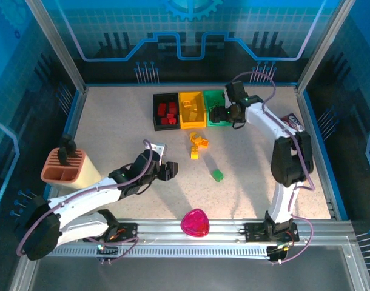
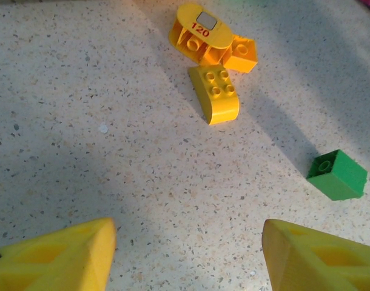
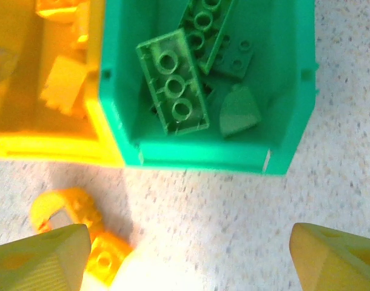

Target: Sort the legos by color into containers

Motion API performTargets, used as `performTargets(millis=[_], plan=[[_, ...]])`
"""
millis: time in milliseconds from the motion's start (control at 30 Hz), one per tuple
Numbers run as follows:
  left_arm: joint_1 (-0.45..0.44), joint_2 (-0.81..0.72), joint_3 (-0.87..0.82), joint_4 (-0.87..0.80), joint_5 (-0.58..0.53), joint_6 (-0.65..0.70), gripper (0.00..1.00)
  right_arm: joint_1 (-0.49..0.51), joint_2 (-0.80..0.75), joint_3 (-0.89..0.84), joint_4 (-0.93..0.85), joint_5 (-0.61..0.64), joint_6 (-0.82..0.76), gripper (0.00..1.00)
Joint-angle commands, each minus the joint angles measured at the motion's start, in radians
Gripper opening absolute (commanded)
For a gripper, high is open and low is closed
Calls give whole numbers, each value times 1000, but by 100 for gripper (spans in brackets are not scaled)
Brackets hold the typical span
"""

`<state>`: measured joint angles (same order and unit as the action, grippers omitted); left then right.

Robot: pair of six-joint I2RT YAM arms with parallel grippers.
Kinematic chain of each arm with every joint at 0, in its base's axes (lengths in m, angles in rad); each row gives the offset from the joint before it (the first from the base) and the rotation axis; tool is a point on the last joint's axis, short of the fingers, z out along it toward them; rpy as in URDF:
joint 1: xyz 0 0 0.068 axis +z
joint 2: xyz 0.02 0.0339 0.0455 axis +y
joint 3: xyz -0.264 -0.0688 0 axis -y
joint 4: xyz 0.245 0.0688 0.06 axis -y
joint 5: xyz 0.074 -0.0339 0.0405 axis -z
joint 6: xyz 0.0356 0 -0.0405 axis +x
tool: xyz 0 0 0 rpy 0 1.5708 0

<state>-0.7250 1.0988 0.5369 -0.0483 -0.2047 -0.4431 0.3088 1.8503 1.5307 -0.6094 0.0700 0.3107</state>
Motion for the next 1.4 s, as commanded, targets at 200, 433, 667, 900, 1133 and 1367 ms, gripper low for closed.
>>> performTargets(millis=[200, 433, 667, 900, 1133, 1367], plan=[[-10, 76, 18, 66, 42, 15, 66, 115, -230, -273, 34, -4, -36, 82], [-10, 99, 25, 86, 52, 13, 66, 236, -272, -439, 25, -2, -11, 68], [-13, 98, 20, 93, 51, 3, 66, 366, -220, -508, 10, 105, 69, 66], [-16, 97, 20, 92, 48, 1, 66, 416, -209, -541, 2, 165, 118, 63], [-24, 98, 17, 87, 42, -2, 66, 437, -192, -561, -5, 201, 145, 59], [-28, 98, 12, 93, 40, -3, 66, 468, -174, -583, 5, 196, 173, 44]])
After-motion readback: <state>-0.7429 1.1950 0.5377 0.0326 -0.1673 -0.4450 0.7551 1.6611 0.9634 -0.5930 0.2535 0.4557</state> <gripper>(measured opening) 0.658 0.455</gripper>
